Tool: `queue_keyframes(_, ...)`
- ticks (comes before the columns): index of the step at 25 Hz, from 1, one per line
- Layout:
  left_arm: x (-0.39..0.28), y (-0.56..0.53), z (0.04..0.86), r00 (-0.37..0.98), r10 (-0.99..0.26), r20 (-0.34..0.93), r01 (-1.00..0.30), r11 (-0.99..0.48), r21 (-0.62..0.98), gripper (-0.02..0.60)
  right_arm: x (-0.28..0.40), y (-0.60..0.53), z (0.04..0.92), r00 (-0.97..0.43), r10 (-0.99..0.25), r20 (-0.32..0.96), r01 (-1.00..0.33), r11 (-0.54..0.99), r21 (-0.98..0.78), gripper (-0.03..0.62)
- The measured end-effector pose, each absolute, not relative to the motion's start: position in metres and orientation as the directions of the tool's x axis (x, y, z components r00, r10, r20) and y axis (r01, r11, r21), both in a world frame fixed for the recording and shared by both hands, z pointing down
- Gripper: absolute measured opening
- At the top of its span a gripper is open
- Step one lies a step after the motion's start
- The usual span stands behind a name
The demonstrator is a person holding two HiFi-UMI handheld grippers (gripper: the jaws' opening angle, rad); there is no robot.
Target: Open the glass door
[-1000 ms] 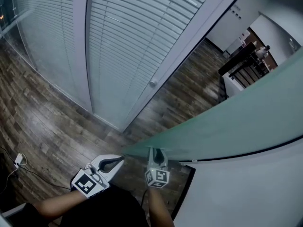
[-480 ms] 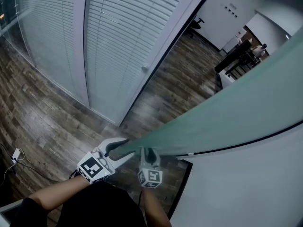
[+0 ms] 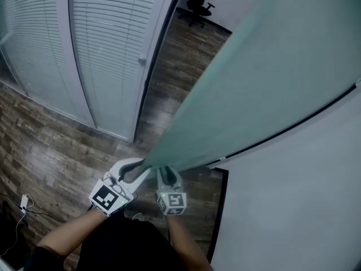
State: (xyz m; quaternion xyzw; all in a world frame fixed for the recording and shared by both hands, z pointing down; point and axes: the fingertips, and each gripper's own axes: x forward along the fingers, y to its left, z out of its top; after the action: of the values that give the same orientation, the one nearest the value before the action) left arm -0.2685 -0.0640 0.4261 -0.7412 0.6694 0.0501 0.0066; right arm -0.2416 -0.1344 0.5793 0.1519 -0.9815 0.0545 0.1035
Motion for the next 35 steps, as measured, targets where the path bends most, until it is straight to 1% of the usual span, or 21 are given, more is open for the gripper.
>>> queue_keyframes(3, -0.249, -0.057, 0.433, 0.099, -0.993, -0.059, -0.992, -0.103, 0.075, 0.077, -0.223, -0.128, 0.585, -0.934, -0.279, 0.222, -0.304, 0.949, -0.084, 0.114)
queue_keyframes(6, -0.24, -0.053, 0.43, 0.124, -0.991, -0.044, -0.987, -0.128, 0.1, 0.072, -0.213, -0.124, 0.583, -0.929, -0.294, 0.226, -0.326, 0.938, -0.116, 0.118)
queue_keyframes(8, -0.233, -0.05, 0.428, 0.149, -0.988, -0.03, -0.981, -0.151, 0.119, 0.071, -0.206, -0.118, 0.58, -0.922, -0.304, 0.238, -0.339, 0.933, -0.12, 0.134)
queue_keyframes(11, -0.218, -0.043, 0.427, 0.182, -0.983, 0.0, -0.978, -0.181, 0.099, 0.064, -0.187, -0.098, 0.577, -0.921, -0.297, 0.25, -0.329, 0.939, -0.097, 0.148)
queue_keyframes(15, -0.199, -0.033, 0.429, 0.184, -0.983, -0.001, -0.98, -0.183, 0.081, 0.061, -0.157, -0.071, 0.579, -0.916, -0.303, 0.263, -0.331, 0.941, -0.067, 0.15)
queue_keyframes(19, -0.178, -0.022, 0.434, 0.215, -0.976, 0.01, -0.975, -0.215, 0.055, 0.054, -0.127, -0.057, 0.576, -0.891, -0.377, 0.252, -0.403, 0.914, -0.058, 0.149)
queue_keyframes(21, -0.164, -0.018, 0.43, 0.241, -0.971, -0.004, -0.969, -0.24, 0.048, 0.051, -0.109, -0.053, 0.572, -0.871, -0.428, 0.242, -0.454, 0.889, -0.062, 0.147)
queue_keyframes(26, -0.134, -0.016, 0.43, 0.299, -0.954, 0.015, -0.954, -0.298, 0.045, 0.052, -0.06, -0.033, 0.567, -0.785, -0.562, 0.26, -0.598, 0.797, -0.083, 0.146)
queue_keyframes(30, -0.119, -0.014, 0.429, 0.325, -0.946, -0.009, -0.943, -0.325, 0.076, 0.056, -0.032, -0.008, 0.569, -0.727, -0.625, 0.286, -0.665, 0.744, -0.064, 0.146)
queue_keyframes(35, -0.091, -0.009, 0.432, 0.358, -0.934, -0.009, -0.932, -0.357, 0.064, 0.062, 0.004, 0.011, 0.575, -0.672, -0.676, 0.304, -0.72, 0.692, -0.054, 0.14)
